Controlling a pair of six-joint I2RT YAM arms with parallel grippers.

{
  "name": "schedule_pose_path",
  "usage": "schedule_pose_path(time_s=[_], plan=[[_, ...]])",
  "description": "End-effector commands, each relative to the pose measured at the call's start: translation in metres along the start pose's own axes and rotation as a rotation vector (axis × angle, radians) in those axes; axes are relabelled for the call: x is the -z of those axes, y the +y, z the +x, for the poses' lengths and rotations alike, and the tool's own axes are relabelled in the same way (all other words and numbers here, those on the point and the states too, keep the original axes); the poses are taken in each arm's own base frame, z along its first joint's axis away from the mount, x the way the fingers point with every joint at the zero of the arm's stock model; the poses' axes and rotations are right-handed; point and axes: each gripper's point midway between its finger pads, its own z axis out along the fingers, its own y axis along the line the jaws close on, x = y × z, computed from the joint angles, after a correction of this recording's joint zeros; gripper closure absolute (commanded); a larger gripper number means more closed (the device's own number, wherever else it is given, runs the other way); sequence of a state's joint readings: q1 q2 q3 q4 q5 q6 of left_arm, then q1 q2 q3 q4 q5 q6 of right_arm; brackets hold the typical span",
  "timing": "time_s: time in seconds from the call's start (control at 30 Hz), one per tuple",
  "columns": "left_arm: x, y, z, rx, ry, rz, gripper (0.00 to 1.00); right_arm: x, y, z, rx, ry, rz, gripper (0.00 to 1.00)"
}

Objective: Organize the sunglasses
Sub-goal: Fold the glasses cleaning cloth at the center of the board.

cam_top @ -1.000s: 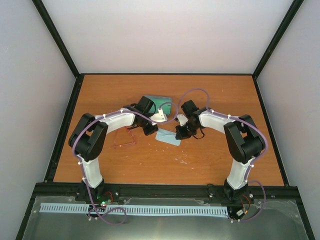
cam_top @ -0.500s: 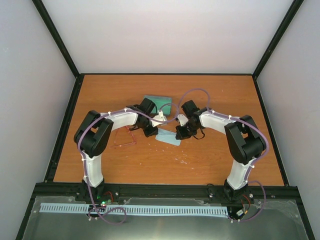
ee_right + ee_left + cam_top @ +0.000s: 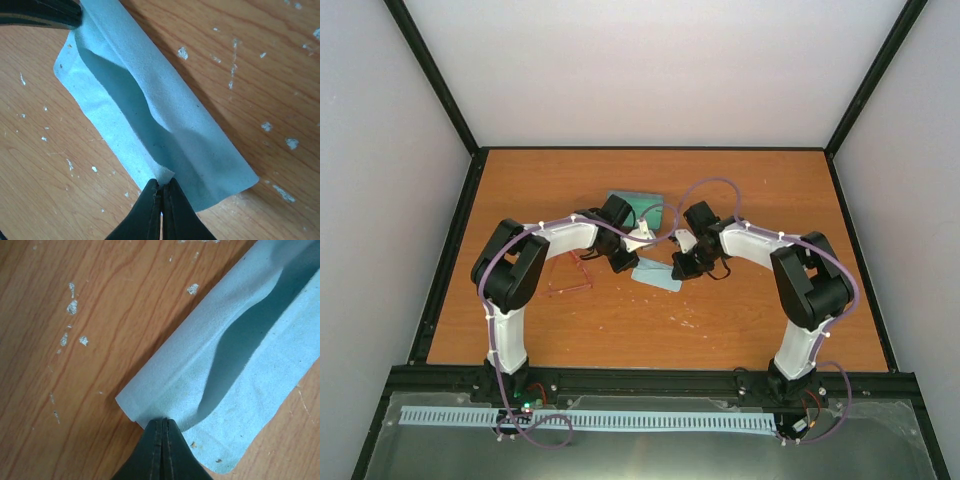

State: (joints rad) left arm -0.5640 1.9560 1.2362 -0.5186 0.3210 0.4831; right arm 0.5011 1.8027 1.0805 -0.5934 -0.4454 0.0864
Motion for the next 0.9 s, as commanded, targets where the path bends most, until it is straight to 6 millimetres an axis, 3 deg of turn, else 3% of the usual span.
schedule_pose_path(time_s=[0.0, 0.4, 0.87], plan=[[0.007, -0.005, -0.012, -0.019, -0.030, 0.017, 1.00, 0.013, 0.013, -0.008, 0.032, -0.051, -0.016, 0.97], [0.033, -0.012, -0.018, -0.038, -0.079, 0.001, 1.00, 0.022, 0.021, -0.007, 0.042, -0.070, -0.042, 0.97], [0.037, -0.014, -0.016, -0.039, -0.078, 0.007, 0.99, 0.011, 0.018, 0.020, 0.026, -0.001, -0.059, 0.97]])
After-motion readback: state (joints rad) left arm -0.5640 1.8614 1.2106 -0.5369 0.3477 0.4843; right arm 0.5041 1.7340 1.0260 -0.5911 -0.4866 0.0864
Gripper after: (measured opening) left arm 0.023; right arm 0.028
